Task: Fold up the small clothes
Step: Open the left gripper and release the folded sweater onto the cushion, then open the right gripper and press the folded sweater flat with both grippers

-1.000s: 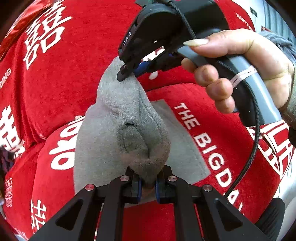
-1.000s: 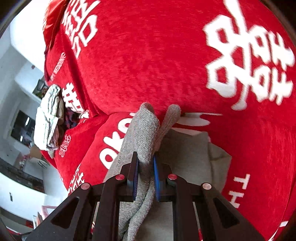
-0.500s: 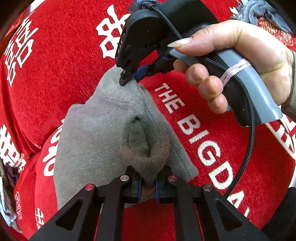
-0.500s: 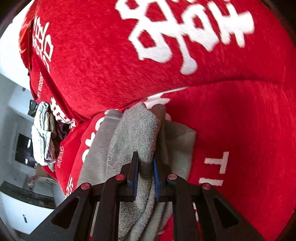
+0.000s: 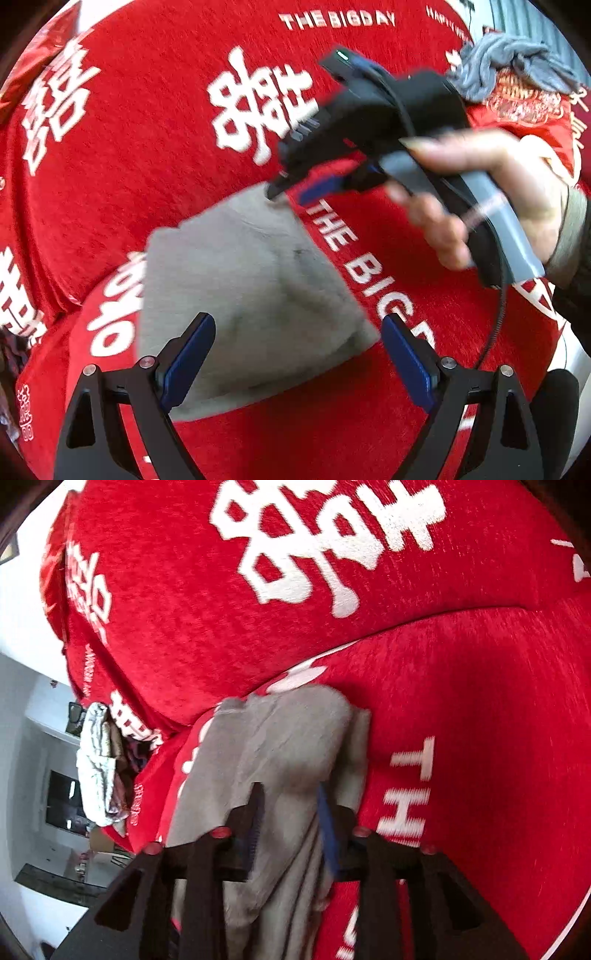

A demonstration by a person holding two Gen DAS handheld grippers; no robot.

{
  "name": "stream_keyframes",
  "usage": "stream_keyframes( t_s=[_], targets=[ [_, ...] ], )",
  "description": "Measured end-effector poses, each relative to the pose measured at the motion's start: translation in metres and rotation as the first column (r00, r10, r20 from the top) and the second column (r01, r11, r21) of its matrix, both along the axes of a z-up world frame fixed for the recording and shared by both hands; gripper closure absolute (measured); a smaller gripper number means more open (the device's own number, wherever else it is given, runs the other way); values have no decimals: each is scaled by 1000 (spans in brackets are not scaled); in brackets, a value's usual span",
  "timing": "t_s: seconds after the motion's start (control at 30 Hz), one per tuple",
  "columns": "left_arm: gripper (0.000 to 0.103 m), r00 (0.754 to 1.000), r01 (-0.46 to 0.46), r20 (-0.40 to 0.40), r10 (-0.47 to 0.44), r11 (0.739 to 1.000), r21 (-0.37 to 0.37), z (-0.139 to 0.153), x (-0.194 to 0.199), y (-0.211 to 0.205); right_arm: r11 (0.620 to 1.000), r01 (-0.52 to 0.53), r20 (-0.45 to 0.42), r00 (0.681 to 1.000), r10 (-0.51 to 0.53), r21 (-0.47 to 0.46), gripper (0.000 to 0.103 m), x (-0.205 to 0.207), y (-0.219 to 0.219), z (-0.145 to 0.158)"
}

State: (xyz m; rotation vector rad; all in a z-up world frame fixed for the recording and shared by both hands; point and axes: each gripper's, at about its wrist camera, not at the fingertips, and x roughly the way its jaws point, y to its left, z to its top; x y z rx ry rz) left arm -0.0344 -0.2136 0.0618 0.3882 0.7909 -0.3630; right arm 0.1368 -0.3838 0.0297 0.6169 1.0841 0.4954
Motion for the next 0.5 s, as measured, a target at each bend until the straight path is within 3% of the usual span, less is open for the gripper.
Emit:
stream_keyframes(
  t_s=[0.1, 0.17, 0.27, 0.3, 0.33, 0.37, 0.5],
  targets=[
    [11, 1000, -16, -3, 16, 998, -60, 10, -2, 35, 1000, -22, 43, 999, 23, -19, 52, -21, 10, 9],
    [11, 997, -81, -20, 80, 992, -100, 15, 12, 62, 999, -38, 48, 998, 38, 0, 50, -31, 17, 10],
    [11, 979, -198, -97, 182, 960, -200, 15, 34, 100, 999, -53, 24, 998, 53, -5, 50, -38, 31, 3],
    [11, 970, -232, -130, 206, 944, -233, 12, 43, 112, 999, -48, 22, 999, 48, -15, 53, -39, 35, 0],
    [11, 956, -277, -167, 241, 929, -245, 7, 54, 122, 999, -44, 33, 998, 45, -28, 84, -40, 38, -1],
    [11, 947, -303, -189, 261, 921, -246, 2, 60, 127, 997, -50, 40, 998, 52, -52, 92, -41, 44, -1],
    [11, 920, -332, -282, 271, 923, -197, -28, 68, 133, 999, -1, 89, 996, 6, -51, 92, -51, 34, 15]
  ],
)
